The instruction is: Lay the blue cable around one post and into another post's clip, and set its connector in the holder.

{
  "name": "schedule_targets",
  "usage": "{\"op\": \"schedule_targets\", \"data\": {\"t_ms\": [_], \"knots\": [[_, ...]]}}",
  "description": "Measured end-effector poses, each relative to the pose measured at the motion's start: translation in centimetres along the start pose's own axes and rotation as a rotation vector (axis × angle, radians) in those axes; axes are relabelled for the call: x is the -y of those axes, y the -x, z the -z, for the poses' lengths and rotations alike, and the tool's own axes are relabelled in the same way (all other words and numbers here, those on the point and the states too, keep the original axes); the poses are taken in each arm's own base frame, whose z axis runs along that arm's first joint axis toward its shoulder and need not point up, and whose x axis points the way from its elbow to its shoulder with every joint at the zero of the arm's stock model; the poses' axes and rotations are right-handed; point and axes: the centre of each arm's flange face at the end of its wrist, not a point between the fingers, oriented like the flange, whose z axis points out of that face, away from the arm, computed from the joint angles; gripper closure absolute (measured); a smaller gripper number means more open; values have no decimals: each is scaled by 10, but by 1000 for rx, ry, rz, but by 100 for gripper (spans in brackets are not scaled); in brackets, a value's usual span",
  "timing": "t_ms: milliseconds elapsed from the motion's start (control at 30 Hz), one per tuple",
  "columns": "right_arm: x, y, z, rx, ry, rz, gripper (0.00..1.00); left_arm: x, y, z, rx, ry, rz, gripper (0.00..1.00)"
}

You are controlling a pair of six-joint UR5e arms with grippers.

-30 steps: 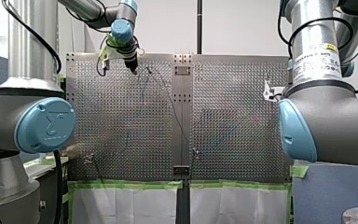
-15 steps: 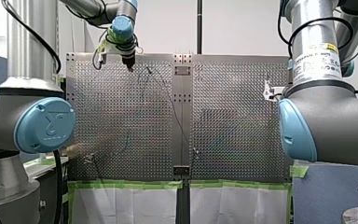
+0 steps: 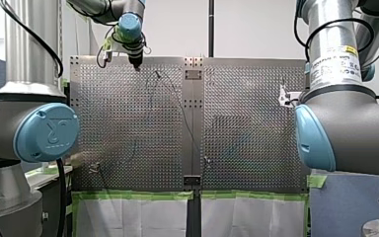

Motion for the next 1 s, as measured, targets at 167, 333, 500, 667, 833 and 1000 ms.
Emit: {"op": "schedule_targets", "data": {"t_ms": [167,333,500,667,833,1000], "knots": [[0,0,0,0,0,0,0,6,2,1,17,-34,-5,0],[0,0,0,0,0,0,0,10,10,7,56,-72,8,0],[0,0,0,-1,0,0,0,12,18,11,89,-108,24,0],[0,0,0,0,0,0,0,14,19,12,94,-129,26,0],[0,0,0,0,0,0,0,17,19,13,95,-151,27,0],[0,0,0,0,0,0,0,17,19,13,94,-156,28,0]]}}
